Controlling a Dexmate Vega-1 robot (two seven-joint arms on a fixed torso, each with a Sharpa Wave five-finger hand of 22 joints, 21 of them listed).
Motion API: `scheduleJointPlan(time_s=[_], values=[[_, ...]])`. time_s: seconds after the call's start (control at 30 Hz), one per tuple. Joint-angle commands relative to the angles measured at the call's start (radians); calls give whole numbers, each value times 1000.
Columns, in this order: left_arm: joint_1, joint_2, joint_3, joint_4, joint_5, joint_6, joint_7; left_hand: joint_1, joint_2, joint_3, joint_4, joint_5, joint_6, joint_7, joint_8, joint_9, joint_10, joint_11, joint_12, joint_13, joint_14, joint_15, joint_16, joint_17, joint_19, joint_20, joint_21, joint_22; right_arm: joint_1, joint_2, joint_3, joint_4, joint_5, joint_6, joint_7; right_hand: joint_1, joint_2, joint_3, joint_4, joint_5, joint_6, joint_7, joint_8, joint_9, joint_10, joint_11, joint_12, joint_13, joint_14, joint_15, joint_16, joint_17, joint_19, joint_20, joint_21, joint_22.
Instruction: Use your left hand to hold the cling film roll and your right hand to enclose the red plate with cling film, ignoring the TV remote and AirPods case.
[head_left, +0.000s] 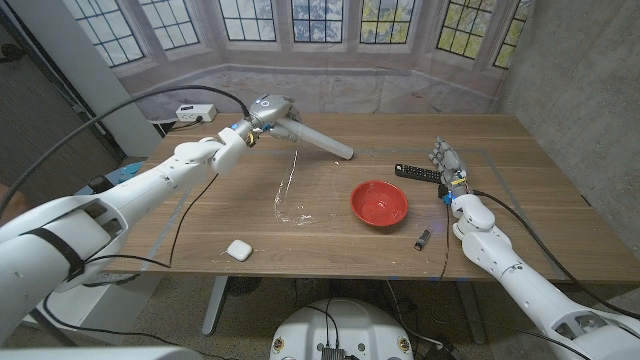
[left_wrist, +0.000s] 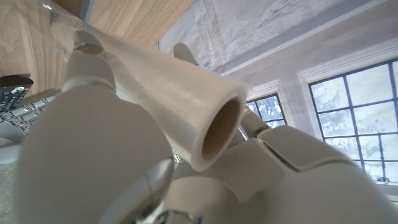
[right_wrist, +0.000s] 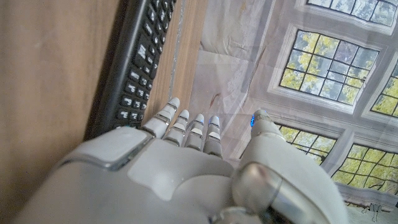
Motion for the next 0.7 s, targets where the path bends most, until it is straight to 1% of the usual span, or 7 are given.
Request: scheduleJointPlan(time_s=[0.03,0.47,0.7], values=[[-8,-10,0,7,4,-24,48,291,303,-5,1,-1,18,-7,4,5,12,-1,-6,5,9,1,-1,3,9,2,-1,2,-21,-7,8,-27,0,5,-17,2,9,7,-1,0,5,0,1,6,10,-2,1,5,8,-73,2,3,6,-4,1,2],[-18,-19,0,16,5,-48,86,293,303,-6,1,-1,18,-10,3,4,15,-2,-9,8,13,1,-6,2,10,2,-1,2,-31,-13,13,-46,-3,8,-28,1,9,8,-1,0,5,0,1,6,11,-2,1,5,8,-73,2,3,6,-4,1,2],[-7,-20,-13,7,-18,-57,98,293,303,-8,1,-1,22,-9,4,4,16,-2,-11,10,14,1,-9,2,10,1,-1,2,-39,-16,16,-59,-8,11,-37,1,9,8,-1,0,5,0,0,6,11,-3,1,5,8,-72,2,3,5,-4,1,2]])
